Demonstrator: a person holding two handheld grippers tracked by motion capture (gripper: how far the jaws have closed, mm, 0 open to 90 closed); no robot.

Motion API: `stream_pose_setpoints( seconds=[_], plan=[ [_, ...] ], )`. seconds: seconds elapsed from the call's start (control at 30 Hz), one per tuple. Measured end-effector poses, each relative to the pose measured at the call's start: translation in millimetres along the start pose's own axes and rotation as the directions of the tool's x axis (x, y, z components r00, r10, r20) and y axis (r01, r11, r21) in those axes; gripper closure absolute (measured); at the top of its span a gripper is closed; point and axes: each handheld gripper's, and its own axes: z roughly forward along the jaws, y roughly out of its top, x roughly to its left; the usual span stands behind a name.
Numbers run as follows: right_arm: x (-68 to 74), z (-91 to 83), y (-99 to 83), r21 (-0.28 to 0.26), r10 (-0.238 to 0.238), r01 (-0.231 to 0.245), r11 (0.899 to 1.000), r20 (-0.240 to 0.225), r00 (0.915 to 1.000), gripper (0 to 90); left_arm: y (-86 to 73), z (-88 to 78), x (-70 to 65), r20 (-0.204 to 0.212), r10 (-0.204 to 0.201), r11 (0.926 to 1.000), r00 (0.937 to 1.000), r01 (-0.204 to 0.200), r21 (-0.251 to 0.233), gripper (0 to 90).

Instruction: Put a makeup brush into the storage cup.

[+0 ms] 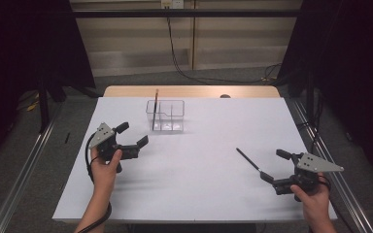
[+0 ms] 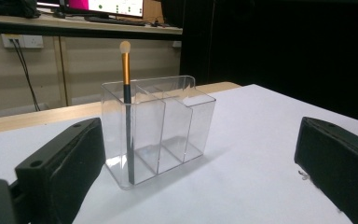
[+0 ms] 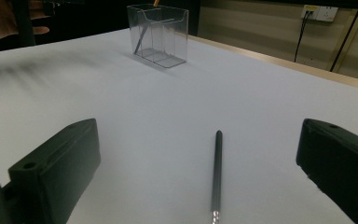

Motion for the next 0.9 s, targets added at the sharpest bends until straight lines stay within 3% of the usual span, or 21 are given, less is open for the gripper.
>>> stream_pose_setpoints(
  seconds=[0.9],
  plan=[
    [-0.3, -1.0, 0.6, -0.004, -0.003, 0.003, 1.0, 0.003, 1.0, 0.0, -6.2, -20.7, -6.4, 0.007, 0.028, 0.9996, 0.9996, -0.028, 0.008, 1.8]
  ],
)
